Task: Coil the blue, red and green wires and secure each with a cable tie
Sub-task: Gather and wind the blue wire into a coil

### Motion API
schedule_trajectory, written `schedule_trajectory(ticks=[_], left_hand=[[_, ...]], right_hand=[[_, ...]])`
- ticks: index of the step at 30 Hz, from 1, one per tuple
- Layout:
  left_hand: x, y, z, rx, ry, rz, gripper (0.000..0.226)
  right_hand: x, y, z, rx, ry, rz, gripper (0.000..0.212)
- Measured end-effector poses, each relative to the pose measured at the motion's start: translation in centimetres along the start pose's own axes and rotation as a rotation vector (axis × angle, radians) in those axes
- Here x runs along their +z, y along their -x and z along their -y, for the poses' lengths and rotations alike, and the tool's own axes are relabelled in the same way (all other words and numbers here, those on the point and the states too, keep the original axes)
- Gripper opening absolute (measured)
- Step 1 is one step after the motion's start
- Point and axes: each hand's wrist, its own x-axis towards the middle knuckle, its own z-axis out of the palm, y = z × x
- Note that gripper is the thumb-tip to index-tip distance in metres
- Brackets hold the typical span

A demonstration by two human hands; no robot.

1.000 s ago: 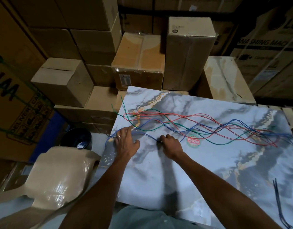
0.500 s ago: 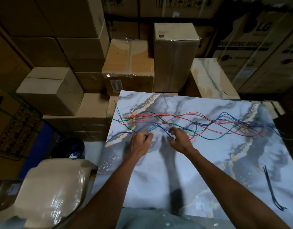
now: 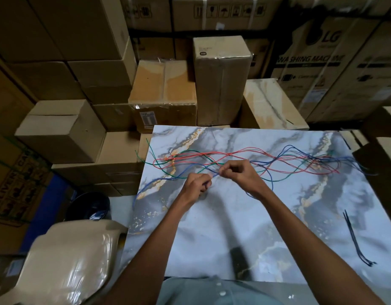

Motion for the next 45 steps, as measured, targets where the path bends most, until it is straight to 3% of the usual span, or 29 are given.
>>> schedule_trajectory(ticks=[2,6,10,16,22,25,27,31,35,38,41,45], left_hand=[[0.1,0.6,0.0,0.006,0.014,0.033,0.033],[0.5,1.3,0.0,0.049,0.062,-0.028,0.034],[1.4,1.1,-1.8,-0.020,0.206,0.037,0.031],[2.1,1.4,-2.5,-0.239,0.764,0.297,0.034],[3.4,2.8,-2.5,-0.340,0.871,0.406,0.035],[4.3,3.2,-2.9,-0.344,0.861,0.430,0.034],[4.6,3.2,-3.1,-0.338,0.854,0.430,0.035],[5.3,2.7,-2.4,-0.364,0.816,0.328,0.037],[6.8,1.9,0.3,-0.387,0.849,0.022,0.033],[8.3,1.3,3.3,-0.407,0.866,-0.185,0.031],[10.1,1.6,6.1,-0.461,0.889,-0.310,0.028],[12.6,2.4,8.4,-0.493,0.906,-0.419,0.027]], right_hand=[[-1.1,0.3,0.6,0.029,-0.057,-0.062,0.012],[-4.0,-0.1,1.2,0.149,-0.378,-0.382,0.008],[-4.0,0.3,0.3,0.213,-0.402,-0.478,0.008],[-2.6,2.4,-0.6,0.202,0.126,-0.392,0.020],[-1.4,4.7,1.0,-0.048,0.221,-0.300,0.037],[-1.8,5.0,1.2,-0.137,0.207,-0.266,0.019],[-2.5,5.3,0.5,-0.111,0.144,-0.280,0.017],[-3.8,6.0,-2.4,0.055,0.009,-0.177,0.024],[-5.0,5.8,-5.3,0.354,-0.148,-0.053,0.027],[-6.9,5.5,-8.1,0.429,-0.114,-0.009,0.019],[-9.5,4.8,-10.4,0.391,-0.143,-0.073,0.011],[-13.5,2.5,-14.0,0.375,0.009,-0.298,0.007]])
